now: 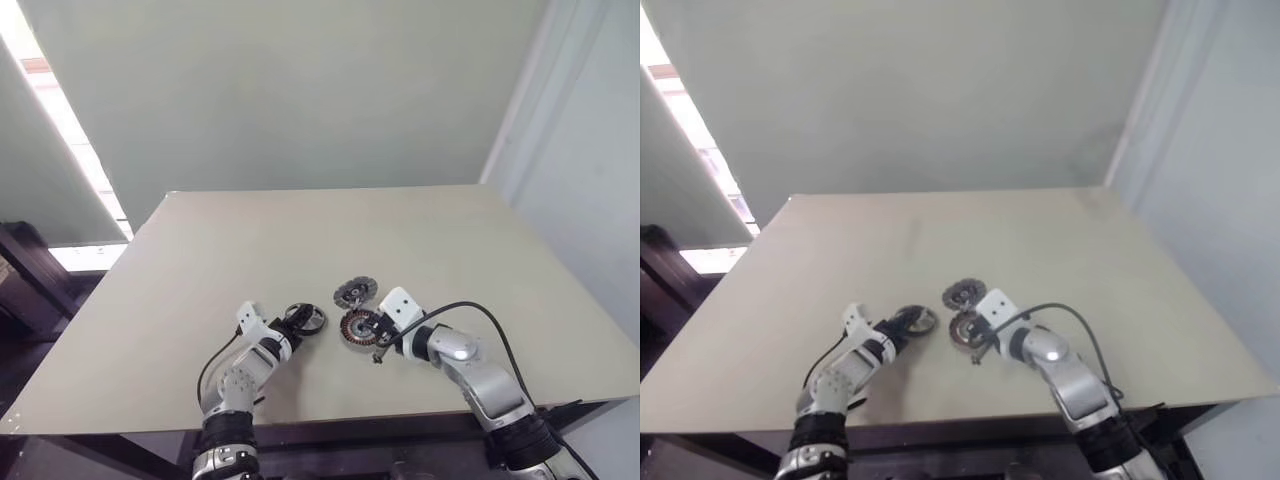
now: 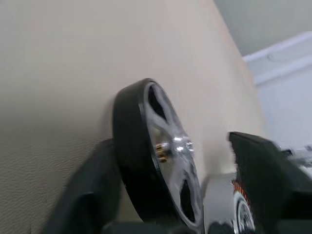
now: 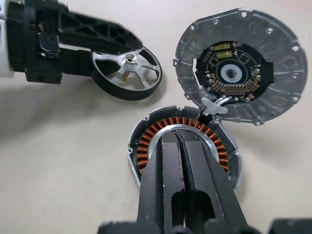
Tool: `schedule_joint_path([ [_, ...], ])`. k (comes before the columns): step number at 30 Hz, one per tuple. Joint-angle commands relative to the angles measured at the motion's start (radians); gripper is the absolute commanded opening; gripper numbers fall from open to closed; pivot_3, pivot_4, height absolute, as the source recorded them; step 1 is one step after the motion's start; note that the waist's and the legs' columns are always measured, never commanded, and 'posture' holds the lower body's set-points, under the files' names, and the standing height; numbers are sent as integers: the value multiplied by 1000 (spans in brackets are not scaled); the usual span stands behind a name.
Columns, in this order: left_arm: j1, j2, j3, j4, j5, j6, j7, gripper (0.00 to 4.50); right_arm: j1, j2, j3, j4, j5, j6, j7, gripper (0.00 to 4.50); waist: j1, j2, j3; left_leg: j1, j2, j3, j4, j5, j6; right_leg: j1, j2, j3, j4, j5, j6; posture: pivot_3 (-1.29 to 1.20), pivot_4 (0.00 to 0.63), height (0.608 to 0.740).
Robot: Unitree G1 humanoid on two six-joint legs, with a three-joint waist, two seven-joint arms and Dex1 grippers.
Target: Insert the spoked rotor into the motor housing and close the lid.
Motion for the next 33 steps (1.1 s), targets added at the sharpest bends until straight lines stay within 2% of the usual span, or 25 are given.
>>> schedule_joint_path([
  [1, -19, 0, 3, -1, -11, 1, 7, 2167, -2, -6, -25, -53, 2, -6, -8, 0, 0, 0, 0, 0, 0, 0, 0, 0, 0, -1, 0, 0, 0, 0, 0, 0, 0, 740],
  [4, -17, 4, 8, 2, -13, -7, 11, 1137, 1, -9, -26, -54, 3, -6, -9, 0, 0, 0, 0, -1, 0, -1, -1, 0, 0, -1, 0, 0, 0, 0, 0, 0, 0, 740],
  [5, -14, 7, 11, -3, -18, -4, 11, 1042, 2, -10, -26, -54, 3, -6, -9, 0, 0, 0, 0, -1, 0, 0, -1, 0, 0, -1, 0, 0, 0, 0, 0, 0, 0, 740],
  [11, 43, 22, 57, -98, -115, 69, -16, 1045, 10, -18, -28, -67, 9, 7, -3, 0, -8, 0, 0, -1, 0, 0, -1, 0, 0, -1, 0, 0, 0, 0, 0, 0, 0, 740],
  [18, 158, 90, 105, -277, -374, 337, -76, 1045, 29, -35, -58, -78, 14, 18, -9, 0, -9, 0, 0, -1, 1, 0, -2, 0, 0, -3, 0, 0, 0, 0, 0, 0, 0, 740],
  [24, 229, 86, 57, -349, -522, 525, -42, 1045, 45, -52, -80, -73, 9, 18, -15, 0, -9, 0, 0, 0, 1, 0, -2, 0, 0, -1, 0, 0, 0, -1, -1, 0, 0, 740],
  [29, 236, 40, 11, -355, -520, 519, -24, 1045, 52, -57, -88, -82, 5, 27, -20, 0, -8, -1, 0, -1, 1, 0, -2, 0, 0, -2, 0, 1, -1, -1, -2, 0, 0, 740],
  [33, 180, 9, -2, -302, -510, 474, -48, 1045, 65, -66, -89, -97, 6, 44, -19, 0, -6, -1, 0, -1, 1, 0, -1, 0, 0, -2, 0, 0, 0, -2, -3, 0, 0, 740],
])
